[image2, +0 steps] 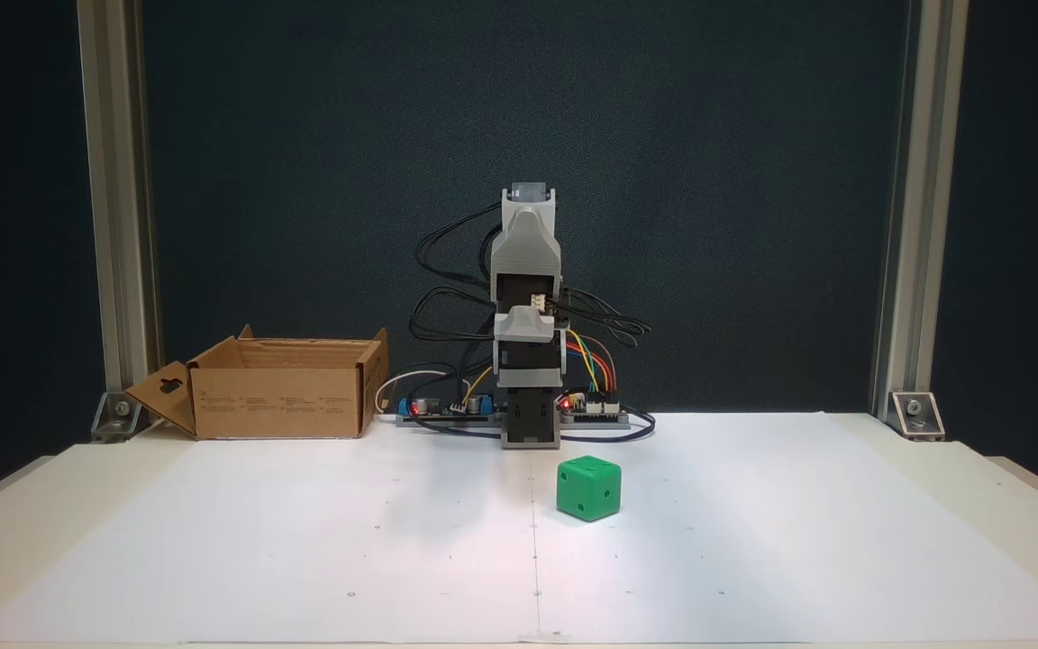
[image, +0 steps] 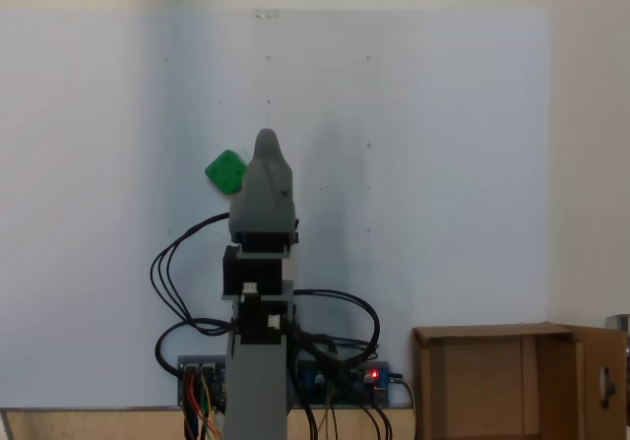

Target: Grasp a green dice and put it in the bin.

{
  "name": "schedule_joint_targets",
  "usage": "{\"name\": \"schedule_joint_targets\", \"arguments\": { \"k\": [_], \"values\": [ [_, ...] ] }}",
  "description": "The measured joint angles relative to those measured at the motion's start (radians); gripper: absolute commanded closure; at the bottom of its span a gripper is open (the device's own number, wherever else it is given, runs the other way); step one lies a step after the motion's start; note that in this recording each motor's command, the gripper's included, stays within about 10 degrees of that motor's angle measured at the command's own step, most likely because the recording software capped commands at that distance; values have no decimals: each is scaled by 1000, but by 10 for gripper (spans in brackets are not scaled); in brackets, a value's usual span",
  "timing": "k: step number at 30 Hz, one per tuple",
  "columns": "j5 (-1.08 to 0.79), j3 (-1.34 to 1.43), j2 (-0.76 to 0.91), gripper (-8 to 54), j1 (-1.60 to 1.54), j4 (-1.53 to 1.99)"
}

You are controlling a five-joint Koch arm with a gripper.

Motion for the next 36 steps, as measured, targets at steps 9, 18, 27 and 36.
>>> {"name": "schedule_joint_targets", "arguments": {
  "k": [9,18,27,36],
  "values": [
    [0,189,34,4,77,-207],
    [0,169,34,4,67,-97],
    [0,-98,34,11,43,477],
    [0,-526,34,32,25,997]
  ]
}}
